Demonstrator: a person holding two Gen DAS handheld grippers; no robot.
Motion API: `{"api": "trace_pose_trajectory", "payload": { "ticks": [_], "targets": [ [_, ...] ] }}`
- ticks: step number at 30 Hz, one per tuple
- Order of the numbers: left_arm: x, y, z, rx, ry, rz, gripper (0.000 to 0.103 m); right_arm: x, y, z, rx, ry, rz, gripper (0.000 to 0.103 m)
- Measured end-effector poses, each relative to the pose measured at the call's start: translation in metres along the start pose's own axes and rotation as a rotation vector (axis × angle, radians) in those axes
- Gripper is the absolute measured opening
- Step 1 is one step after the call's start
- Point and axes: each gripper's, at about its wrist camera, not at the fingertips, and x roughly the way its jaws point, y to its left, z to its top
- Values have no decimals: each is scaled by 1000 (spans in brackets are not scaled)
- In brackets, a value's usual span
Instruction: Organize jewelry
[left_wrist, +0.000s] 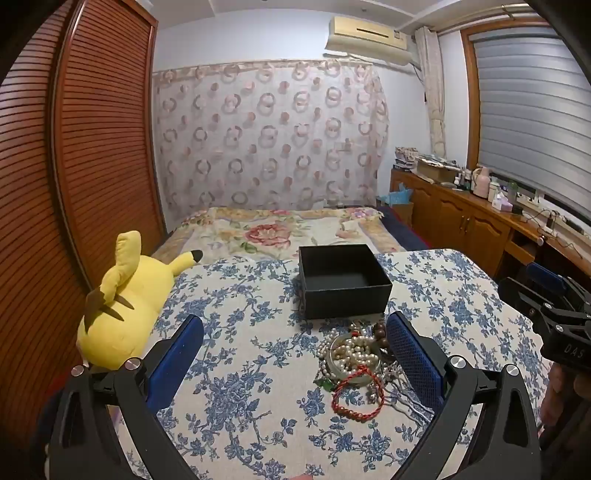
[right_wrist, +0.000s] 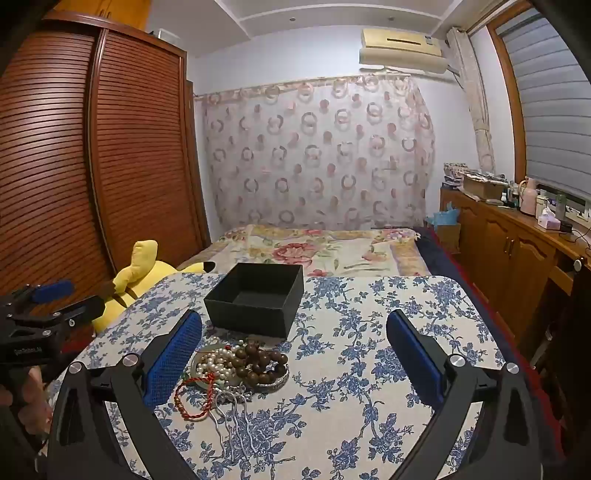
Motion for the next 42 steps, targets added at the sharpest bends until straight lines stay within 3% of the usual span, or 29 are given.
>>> {"api": "trace_pose_trajectory", "payload": {
  "ticks": [42],
  "targets": [
    [-1,-1,0,2,2,0,96,-4,2,1,-4,-6,-2,100]
  ]
}}
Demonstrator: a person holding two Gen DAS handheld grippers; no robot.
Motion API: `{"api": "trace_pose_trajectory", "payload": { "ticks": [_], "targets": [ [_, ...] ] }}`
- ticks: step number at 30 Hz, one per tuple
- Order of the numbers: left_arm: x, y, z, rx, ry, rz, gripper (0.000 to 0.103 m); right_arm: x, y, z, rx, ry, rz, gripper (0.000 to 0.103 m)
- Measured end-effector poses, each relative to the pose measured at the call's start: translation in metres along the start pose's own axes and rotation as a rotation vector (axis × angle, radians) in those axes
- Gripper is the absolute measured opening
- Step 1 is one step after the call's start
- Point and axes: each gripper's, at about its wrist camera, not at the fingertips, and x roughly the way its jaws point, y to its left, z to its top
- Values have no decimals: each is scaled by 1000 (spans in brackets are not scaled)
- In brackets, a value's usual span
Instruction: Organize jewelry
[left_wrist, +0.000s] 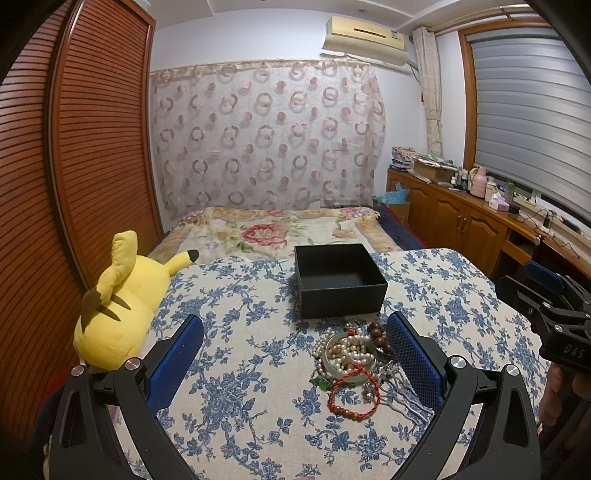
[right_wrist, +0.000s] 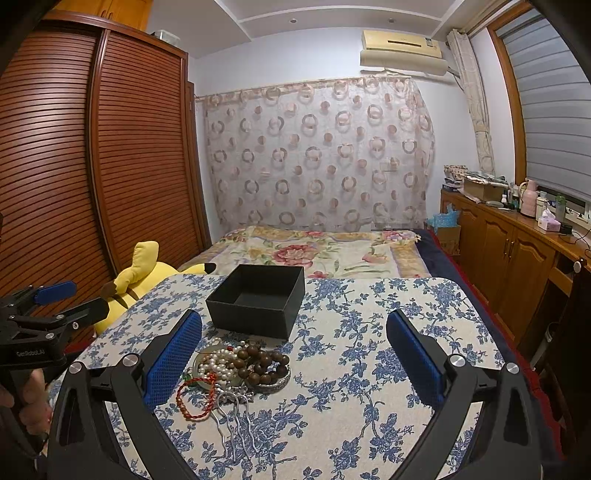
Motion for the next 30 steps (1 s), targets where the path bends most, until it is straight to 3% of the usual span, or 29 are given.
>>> {"api": "trace_pose_trajectory", "payload": {
  "ticks": [30],
  "targets": [
    [-4,-8,0,-4,-4,-3,96,-4,1,3,-2,-4,0,100]
  ]
}}
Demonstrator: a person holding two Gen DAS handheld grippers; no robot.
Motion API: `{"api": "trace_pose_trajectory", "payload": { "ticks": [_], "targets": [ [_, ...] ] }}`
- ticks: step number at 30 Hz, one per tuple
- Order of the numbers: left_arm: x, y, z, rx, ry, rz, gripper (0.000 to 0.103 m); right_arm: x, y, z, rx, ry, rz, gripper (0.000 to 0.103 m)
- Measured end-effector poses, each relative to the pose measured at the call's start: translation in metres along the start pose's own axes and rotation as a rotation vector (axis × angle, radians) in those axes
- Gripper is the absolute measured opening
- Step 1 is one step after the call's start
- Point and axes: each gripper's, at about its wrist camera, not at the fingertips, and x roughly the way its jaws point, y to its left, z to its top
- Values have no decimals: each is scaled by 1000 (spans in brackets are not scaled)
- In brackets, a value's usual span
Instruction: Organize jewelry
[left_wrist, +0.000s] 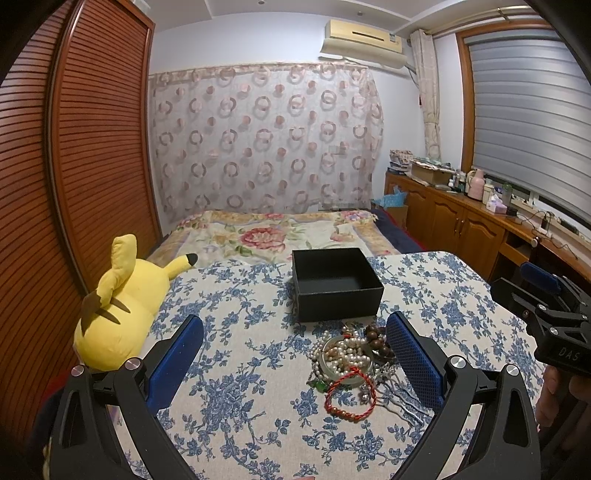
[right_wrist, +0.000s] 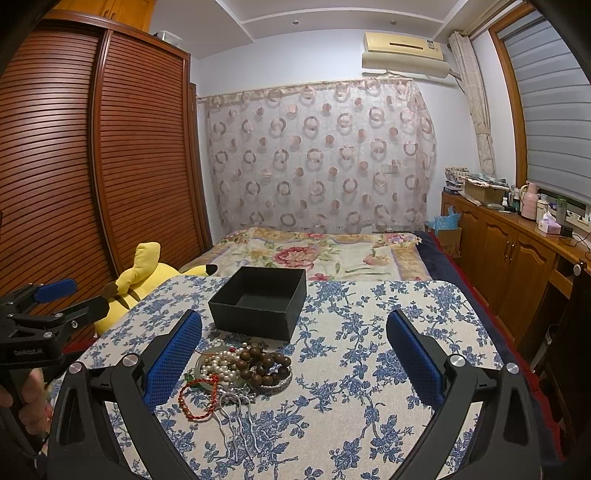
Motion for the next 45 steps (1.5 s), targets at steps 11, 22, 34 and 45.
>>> {"api": "trace_pose_trajectory", "payload": {
  "ticks": [11,22,34,45],
  "targets": [
    [1,-4,1,0,1,-1,96,-2,0,2,0,-1,2,100],
    [1,-8,5,-2,11,-11,96,-3,13,7,-13,13,3,100],
    [30,8,-23,-6,103,-45,96,24,5,-20,-39,93,53,91],
    [52,11,-43,3,188,-95,96,67,5,-40,-76,240,125,57]
  ]
}}
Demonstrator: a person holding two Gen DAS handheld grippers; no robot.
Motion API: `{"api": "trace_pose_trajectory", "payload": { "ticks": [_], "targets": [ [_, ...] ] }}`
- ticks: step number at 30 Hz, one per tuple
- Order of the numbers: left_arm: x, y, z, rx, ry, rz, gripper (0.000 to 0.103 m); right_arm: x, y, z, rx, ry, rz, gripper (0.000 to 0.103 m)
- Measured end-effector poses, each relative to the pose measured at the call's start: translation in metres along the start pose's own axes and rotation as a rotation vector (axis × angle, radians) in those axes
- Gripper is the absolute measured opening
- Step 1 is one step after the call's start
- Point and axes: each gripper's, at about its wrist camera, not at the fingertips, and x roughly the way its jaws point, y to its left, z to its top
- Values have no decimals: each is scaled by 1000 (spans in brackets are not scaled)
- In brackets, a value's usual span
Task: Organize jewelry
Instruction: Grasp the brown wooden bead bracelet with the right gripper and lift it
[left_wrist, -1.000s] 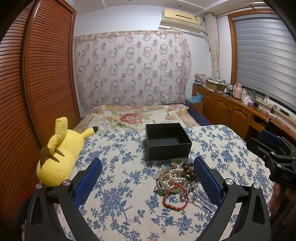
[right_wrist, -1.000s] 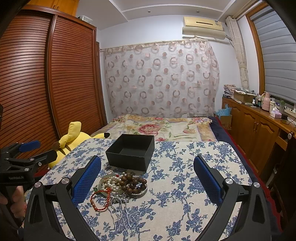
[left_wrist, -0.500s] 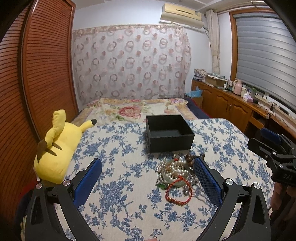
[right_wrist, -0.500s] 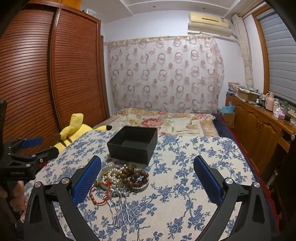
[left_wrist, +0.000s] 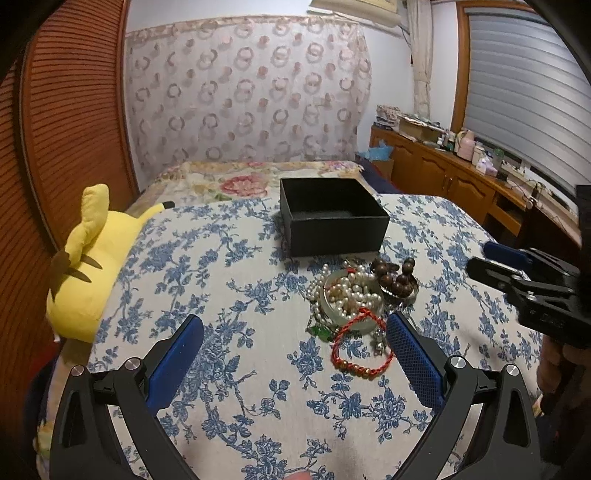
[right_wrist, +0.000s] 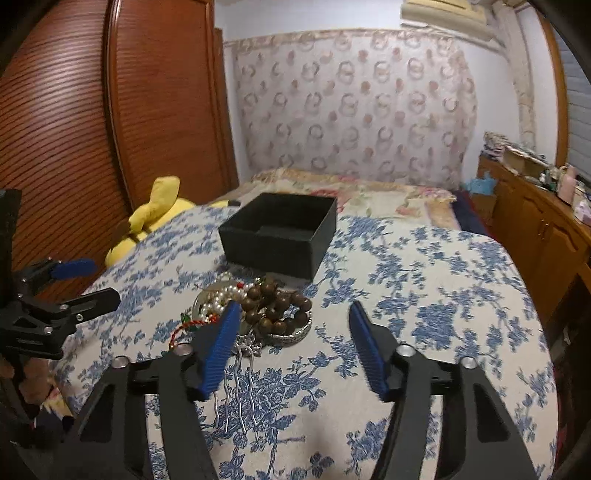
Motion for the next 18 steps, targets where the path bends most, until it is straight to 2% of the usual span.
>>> {"api": "trace_pose_trajectory", "payload": {
  "ticks": [2,3,6,15,18],
  "targets": [
    [4,1,-1,-1,12,-4,96,14,0,1,-14,38,17,43],
    [6,1,-1,-1,17,-6,96,20,1,2,-17,53,28,43],
    [13,3,-3,-2,34,0,96,36,1,6,-4,92,68,42],
    [40,12,-14,-27,102,-74,95,79,-8,4,110,192,133,42],
    [45,11,-17,-25,124,-96,83,87,-10,7,122,210,143,42]
  ]
}}
